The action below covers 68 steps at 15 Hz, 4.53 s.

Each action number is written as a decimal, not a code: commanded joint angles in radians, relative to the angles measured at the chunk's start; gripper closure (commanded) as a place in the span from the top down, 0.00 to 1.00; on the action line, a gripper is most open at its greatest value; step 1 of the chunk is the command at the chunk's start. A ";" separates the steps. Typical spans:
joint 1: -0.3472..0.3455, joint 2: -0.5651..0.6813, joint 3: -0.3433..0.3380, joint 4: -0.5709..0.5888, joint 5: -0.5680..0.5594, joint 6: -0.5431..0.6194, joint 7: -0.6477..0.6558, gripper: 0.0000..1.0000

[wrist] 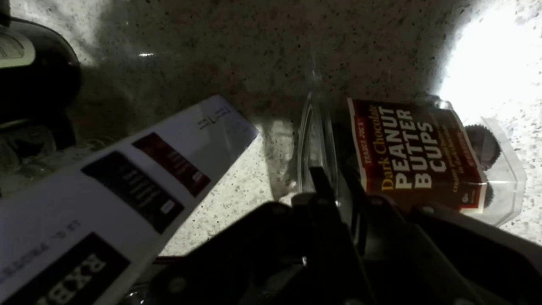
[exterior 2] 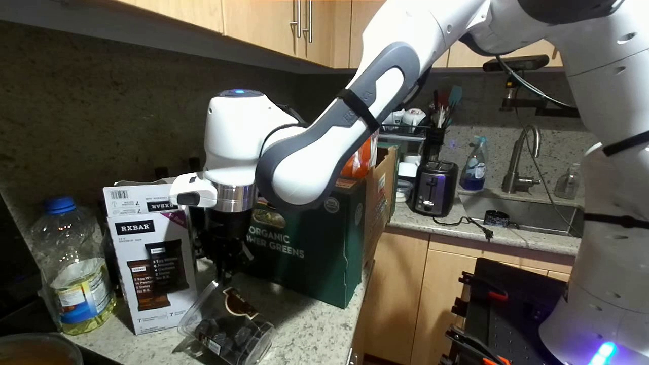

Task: Put the tub of peanut butter cups in the box

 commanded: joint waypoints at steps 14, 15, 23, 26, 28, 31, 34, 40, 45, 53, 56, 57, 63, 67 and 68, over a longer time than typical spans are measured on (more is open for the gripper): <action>0.079 -0.164 -0.034 -0.037 -0.089 -0.107 0.071 0.03; 0.086 -0.177 -0.034 -0.040 -0.104 -0.116 0.087 0.03; 0.128 -0.304 -0.017 -0.065 -0.208 -0.261 0.191 0.03; 0.137 -0.346 -0.004 -0.061 -0.242 -0.327 0.213 0.03; 0.143 -0.374 0.006 -0.058 -0.266 -0.363 0.234 0.03; 0.147 -0.415 0.020 -0.055 -0.303 -0.407 0.271 0.03; 0.147 -0.452 0.035 -0.054 -0.334 -0.451 0.303 0.03; 0.143 -0.525 0.052 -0.063 -0.365 -0.550 0.359 0.03; 0.136 -0.588 0.052 -0.083 -0.373 -0.603 0.385 0.03; 0.119 -0.716 0.038 -0.130 -0.392 -0.640 0.402 0.03; 0.104 -0.767 0.028 -0.151 -0.394 -0.643 0.412 0.03; 0.098 -0.783 0.024 -0.157 -0.393 -0.647 0.420 0.03; 0.060 -0.872 -0.005 -0.206 -0.393 -0.672 0.542 0.03; 0.049 -0.897 -0.002 -0.226 -0.410 -0.691 0.590 0.03; 0.049 -0.900 0.005 -0.229 -0.419 -0.706 0.604 0.03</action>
